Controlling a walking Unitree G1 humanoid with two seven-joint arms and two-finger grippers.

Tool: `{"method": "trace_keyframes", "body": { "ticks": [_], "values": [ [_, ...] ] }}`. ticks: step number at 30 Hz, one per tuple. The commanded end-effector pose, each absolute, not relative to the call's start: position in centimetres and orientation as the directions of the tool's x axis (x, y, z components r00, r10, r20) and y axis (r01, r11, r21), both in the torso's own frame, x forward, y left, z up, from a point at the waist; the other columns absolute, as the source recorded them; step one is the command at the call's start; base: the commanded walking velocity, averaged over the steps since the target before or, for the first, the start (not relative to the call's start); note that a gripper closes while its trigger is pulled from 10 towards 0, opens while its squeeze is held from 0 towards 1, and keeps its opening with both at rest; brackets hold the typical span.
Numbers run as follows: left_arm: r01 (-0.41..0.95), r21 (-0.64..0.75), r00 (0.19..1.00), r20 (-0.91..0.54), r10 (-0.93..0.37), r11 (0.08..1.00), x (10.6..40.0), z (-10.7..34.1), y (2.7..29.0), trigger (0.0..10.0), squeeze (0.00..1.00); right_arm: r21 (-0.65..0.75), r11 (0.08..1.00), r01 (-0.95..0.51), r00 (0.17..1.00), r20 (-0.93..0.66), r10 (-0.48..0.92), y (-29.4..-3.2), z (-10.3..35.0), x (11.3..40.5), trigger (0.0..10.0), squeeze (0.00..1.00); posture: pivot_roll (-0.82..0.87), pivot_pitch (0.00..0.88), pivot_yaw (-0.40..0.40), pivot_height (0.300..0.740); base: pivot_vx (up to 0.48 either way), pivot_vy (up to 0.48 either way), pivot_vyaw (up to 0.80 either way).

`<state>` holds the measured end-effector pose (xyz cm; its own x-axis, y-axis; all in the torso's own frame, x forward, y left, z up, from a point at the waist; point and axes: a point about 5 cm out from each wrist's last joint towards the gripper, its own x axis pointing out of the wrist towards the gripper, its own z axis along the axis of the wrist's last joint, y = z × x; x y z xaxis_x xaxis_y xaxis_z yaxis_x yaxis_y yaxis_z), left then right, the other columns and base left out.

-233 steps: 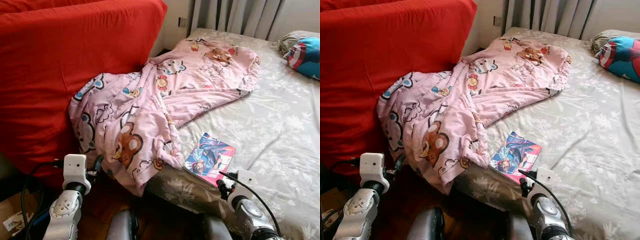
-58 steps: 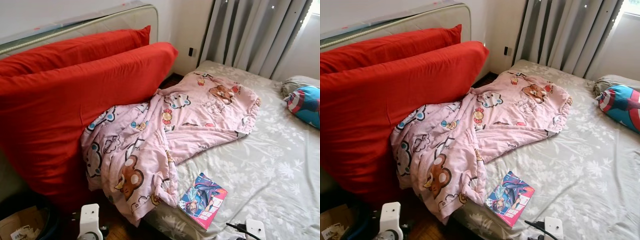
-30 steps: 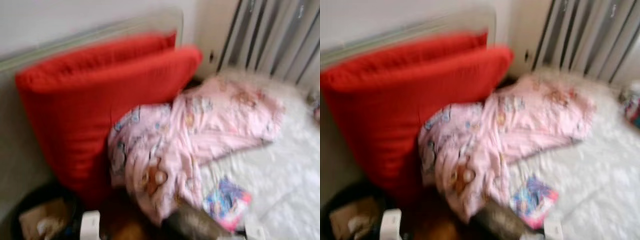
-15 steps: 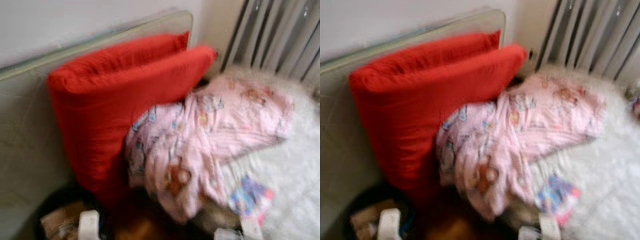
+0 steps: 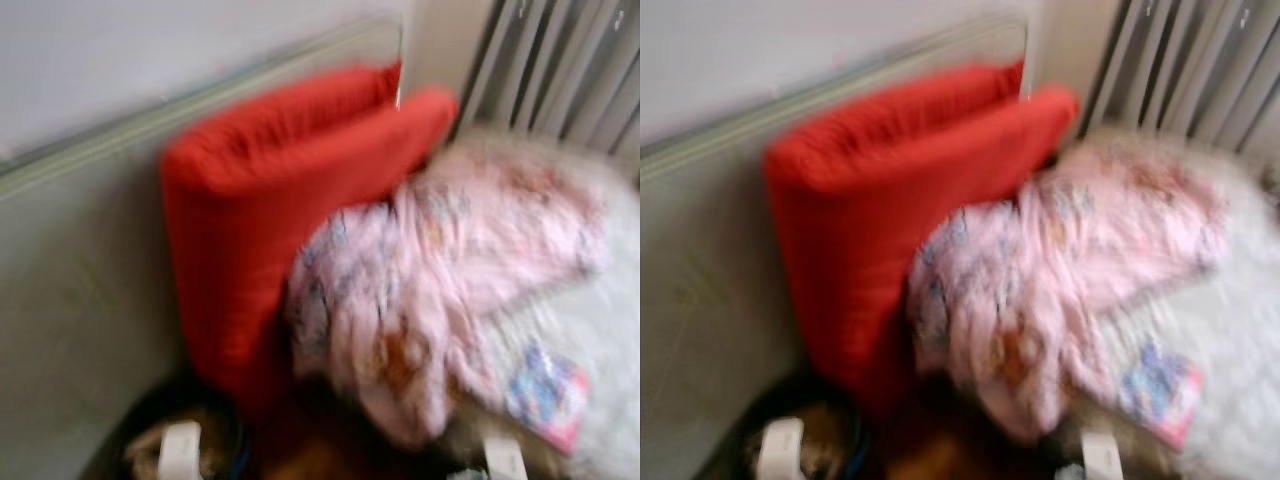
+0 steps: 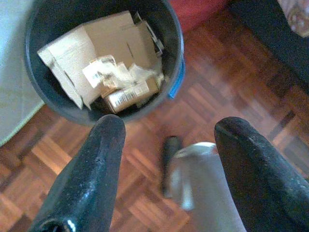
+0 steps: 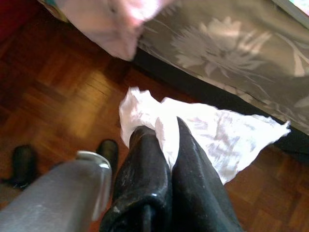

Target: Clean up the room

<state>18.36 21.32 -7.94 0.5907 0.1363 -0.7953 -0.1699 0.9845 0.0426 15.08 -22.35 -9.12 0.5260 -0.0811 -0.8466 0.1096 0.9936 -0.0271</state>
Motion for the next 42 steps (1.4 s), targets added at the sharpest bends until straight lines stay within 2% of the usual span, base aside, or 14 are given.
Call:
{"method": "trace_keyframes", "body": {
  "ticks": [1,18,35,42],
  "values": [
    [-0.174,0.062,0.585,-0.796,0.154,0.983,18.25,-7.84,22.14,10.0,0.00,-0.022,0.996,0.092,0.548,-0.834,-0.069,-22.02,-8.89,15.80,10.0,0.00,0.00,0.000,-0.073,0.740,0.000,0.424,0.00],
    [-0.173,0.060,0.586,-0.796,0.152,0.983,18.23,-7.84,22.11,10.0,0.00,-0.026,0.998,0.056,0.549,-0.834,-0.053,-22.00,-8.85,15.86,10.0,0.00,0.00,0.000,-0.075,0.740,0.000,0.363,0.80],
    [-0.170,0.053,0.595,-0.790,0.146,0.984,18.29,-7.83,21.96,10.0,0.00,-0.014,0.999,0.045,0.558,-0.829,-0.037,-22.02,-8.78,15.93,10.0,0.00,0.00,0.000,-0.081,0.740,0.000,0.000,0.80],
    [-0.167,0.038,0.610,-0.781,0.134,0.985,18.39,-7.77,21.82,10.0,0.00,-0.009,0.996,0.092,0.558,-0.828,-0.059,-22.15,-8.82,15.81,10.0,0.00,0.00,0.000,-0.085,0.740,0.000,0.000,0.00]
  ]
}}
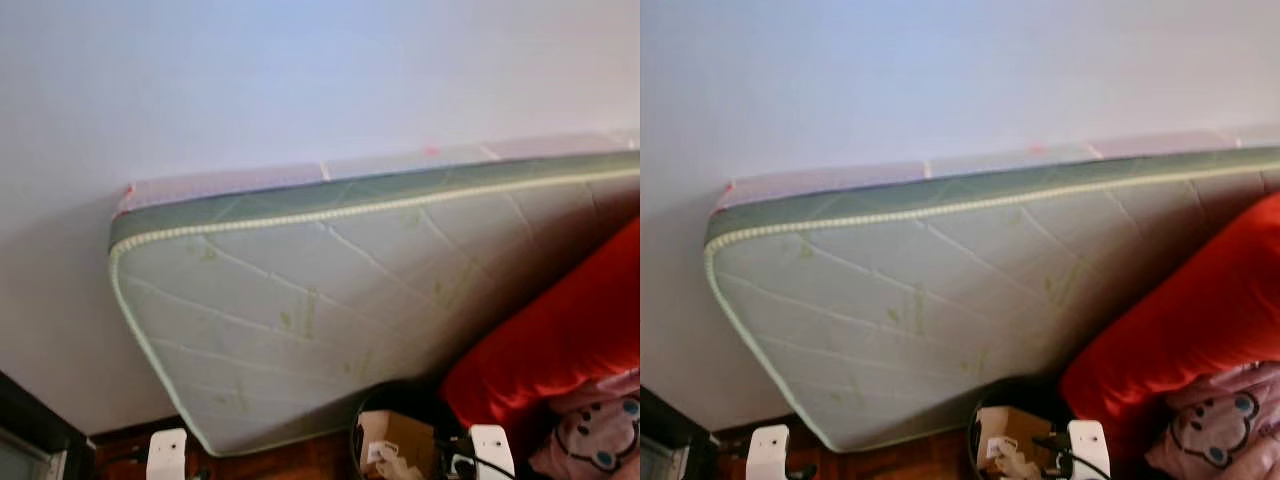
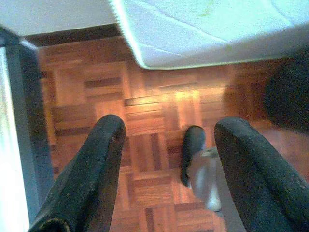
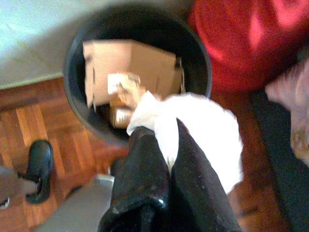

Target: Clean up the room

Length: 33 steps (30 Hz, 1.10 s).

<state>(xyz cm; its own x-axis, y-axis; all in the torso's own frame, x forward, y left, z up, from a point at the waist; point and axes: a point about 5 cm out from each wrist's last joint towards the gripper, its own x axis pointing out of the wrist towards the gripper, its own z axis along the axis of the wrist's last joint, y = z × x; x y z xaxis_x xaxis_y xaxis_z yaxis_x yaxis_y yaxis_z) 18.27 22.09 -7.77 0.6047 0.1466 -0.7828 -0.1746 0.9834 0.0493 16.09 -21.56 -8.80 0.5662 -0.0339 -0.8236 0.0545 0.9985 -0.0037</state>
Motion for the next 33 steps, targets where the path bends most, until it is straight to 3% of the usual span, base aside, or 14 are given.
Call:
{"method": "trace_keyframes", "body": {
  "ticks": [1,33],
  "values": [
    [-0.167,0.036,0.611,-0.781,0.132,0.985,18.41,-7.76,21.80,10.0,0.00,-0.003,0.995,0.102,0.561,-0.826,-0.060,-22.15,-8.82,15.81,10.0,0.00,0.01,0.000,-0.087,0.740,0.000,0.000,0.00],
    [-0.162,0.030,0.608,-0.784,0.124,0.986,18.42,-7.76,21.83,10.0,0.00,0.015,0.995,0.098,0.567,-0.822,-0.043,-22.02,-8.78,15.91,10.0,0.00,0.00,0.000,-0.089,0.740,0.000,0.000,0.00]
  ]
}}
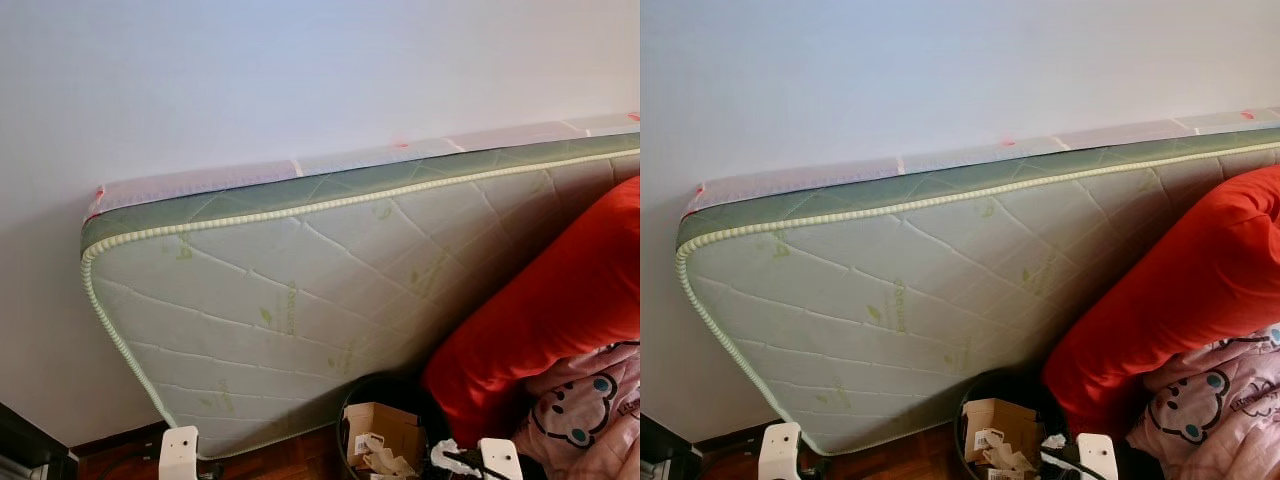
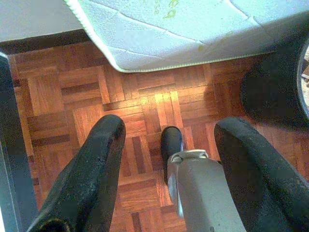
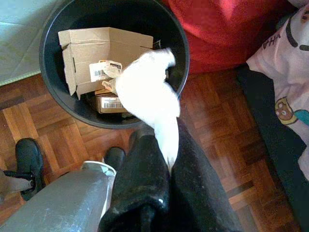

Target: Clean up the room

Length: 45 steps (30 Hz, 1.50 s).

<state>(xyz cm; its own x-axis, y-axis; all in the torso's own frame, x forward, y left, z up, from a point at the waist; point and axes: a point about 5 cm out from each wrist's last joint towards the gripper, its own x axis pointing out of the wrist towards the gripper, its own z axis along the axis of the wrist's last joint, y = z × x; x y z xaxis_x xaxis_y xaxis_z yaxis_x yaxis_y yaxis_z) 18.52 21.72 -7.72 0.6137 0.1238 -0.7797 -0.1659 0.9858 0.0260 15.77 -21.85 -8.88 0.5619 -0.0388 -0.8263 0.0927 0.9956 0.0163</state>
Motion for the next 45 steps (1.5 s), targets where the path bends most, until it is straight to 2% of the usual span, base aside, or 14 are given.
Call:
{"method": "trace_keyframes", "body": {
  "ticks": [1,8,32,41,45],
  "values": [
    [-0.162,0.030,0.608,-0.784,0.124,0.986,18.42,-7.76,21.83,10.0,0.00,0.016,0.995,0.098,0.567,-0.822,-0.043,-22.02,-8.78,15.91,10.0,0.00,0.00,0.000,-0.090,0.740,0.000,0.000,0.00],
    [-0.164,0.031,0.609,-0.783,0.125,0.986,18.44,-7.75,21.83,10.0,0.00,0.016,0.996,0.089,0.567,-0.823,-0.037,-22.01,-8.77,15.93,10.0,0.00,0.00,0.000,-0.090,0.740,0.000,0.000,0.00],
    [-0.164,0.029,0.611,-0.782,0.125,0.986,18.39,-7.76,21.87,10.0,0.00,0.011,0.996,0.091,0.567,-0.823,-0.043,-22.03,-8.79,15.87,10.0,0.00,0.00,0.000,-0.088,0.740,0.265,0.000,0.00],
    [-0.170,0.029,0.627,-0.768,0.131,0.985,18.41,-7.65,22.02,10.0,0.00,0.055,0.992,0.116,0.631,-0.775,-0.030,-21.84,-8.45,16.29,10.0,0.00,-0.01,0.000,-0.080,0.740,0.000,0.000,0.00],
    [-0.195,0.031,0.663,-0.732,0.155,0.980,18.56,-7.39,22.19,10.0,0.00,0.058,0.992,0.109,0.665,-0.746,-0.030,-21.81,-8.21,16.55,10.0,0.00,0.00,0.000,-0.078,0.740,0.000,0.000,0.00]
  ]
}}
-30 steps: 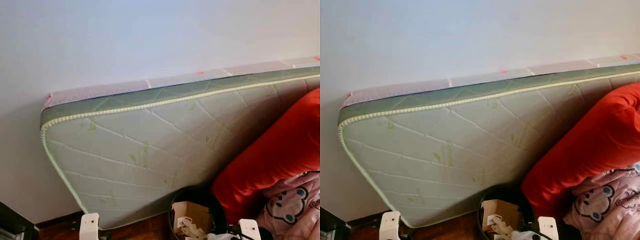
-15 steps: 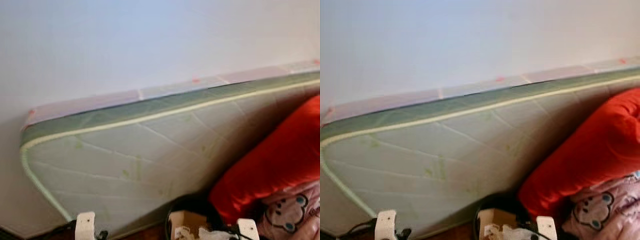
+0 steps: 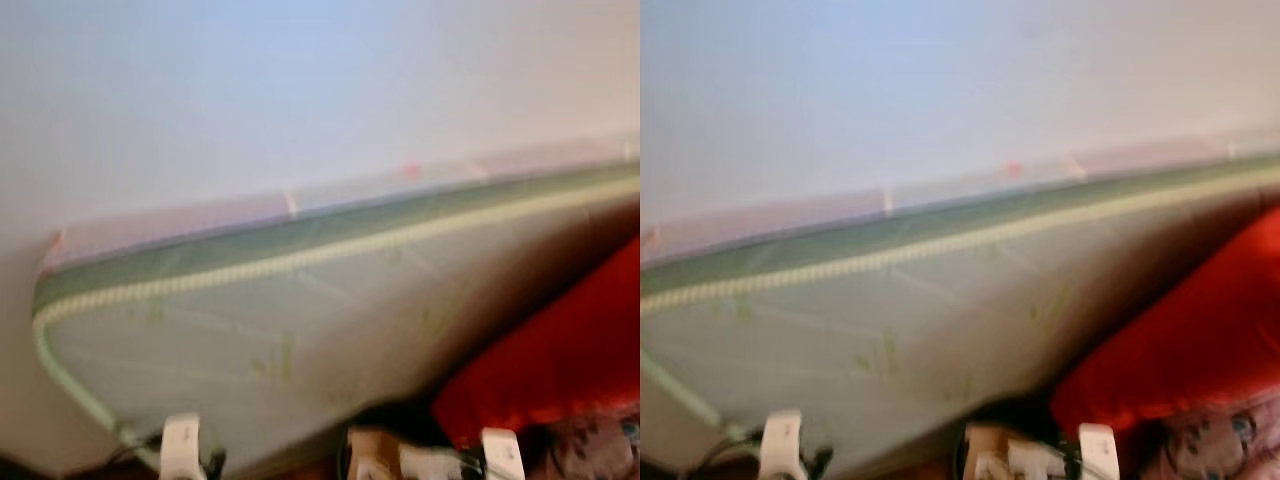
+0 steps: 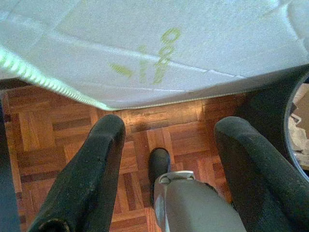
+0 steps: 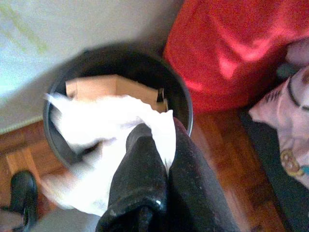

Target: Clean up the room

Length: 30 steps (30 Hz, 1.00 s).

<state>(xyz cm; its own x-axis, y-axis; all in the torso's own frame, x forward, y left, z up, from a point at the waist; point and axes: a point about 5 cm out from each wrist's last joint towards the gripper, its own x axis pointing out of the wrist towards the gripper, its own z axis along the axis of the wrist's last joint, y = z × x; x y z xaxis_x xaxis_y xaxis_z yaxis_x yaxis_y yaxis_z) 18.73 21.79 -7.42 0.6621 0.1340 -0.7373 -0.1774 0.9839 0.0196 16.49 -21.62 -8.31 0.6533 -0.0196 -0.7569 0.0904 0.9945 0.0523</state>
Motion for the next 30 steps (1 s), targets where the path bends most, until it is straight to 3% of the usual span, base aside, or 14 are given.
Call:
{"method": "trace_keyframes", "body": {
  "ticks": [1,10,11,12,14,15,19,30],
  "values": [
    [-0.198,0.028,0.668,-0.728,0.156,0.980,18.6,-7.4,22.2,10.0,0.00,0.058,0.992,0.111,0.670,-0.742,-0.032,-21.8,-8.2,16.6,10.0,0.00,0.01,0.000,-0.082,0.740,0.000,0.000,0.00],
    [-0.192,0.034,0.693,-0.703,0.160,0.981,18.6,-7.2,22.3,10.0,0.00,0.070,0.989,0.129,0.750,-0.660,-0.051,-21.7,-7.4,17.6,10.0,0.00,0.00,0.000,-0.077,0.740,0.000,0.000,0.00],
    [-0.204,0.037,0.703,-0.690,0.173,0.978,18.6,-7.1,22.4,10.0,0.00,0.077,0.993,0.089,0.815,-0.579,-0.028,-20.2,-5.8,20.9,10.0,0.00,0.01,0.000,-0.081,0.740,0.000,0.000,0.00],
    [-0.204,0.037,0.703,-0.690,0.173,0.978,18.6,-7.1,22.4,10.0,0.00,0.077,0.993,0.089,0.815,-0.579,-0.028,-20.2,-5.8,20.9,10.0,0.00,0.01,0.000,-0.081,0.740,0.000,0.000,0.00],
    [-0.244,0.039,0.741,-0.637,0.212,0.969,18.8,-6.7,22.5,10.0,0.00,0.083,0.996,0.026,0.906,-0.424,0.012,-17.9,-2.6,25.7,10.0,0.00,0.01,0.000,-0.083,0.740,0.000,0.000,0.00],
    [-0.244,0.039,0.741,-0.637,0.212,0.969,18.8,-6.7,22.5,10.0,0.00,0.083,0.996,0.026,0.906,-0.424,0.012,-17.9,-2.6,25.7,10.0,0.00,0.01,0.000,-0.083,0.740,0.000,0.000,0.00],
    [-0.218,0.026,0.889,-0.406,0.210,0.975,24.9,-2.0,23.2,10.0,0.00,0.075,0.997,0.022,0.918,-0.395,0.010,-18.2,-2.2,25.9,10.0,0.00,0.00,0.000,-0.080,0.740,0.000,0.000,0.00],
    [-0.199,0.029,0.959,-0.201,0.200,0.980,25.2,0.2,23.2,10.0,0.00,0.055,0.998,0.027,0.942,-0.336,-0.006,-18.9,-1.8,25.5,10.0,0.00,0.01,0.000,-0.077,0.740,0.000,0.000,0.00]
  ]
}}
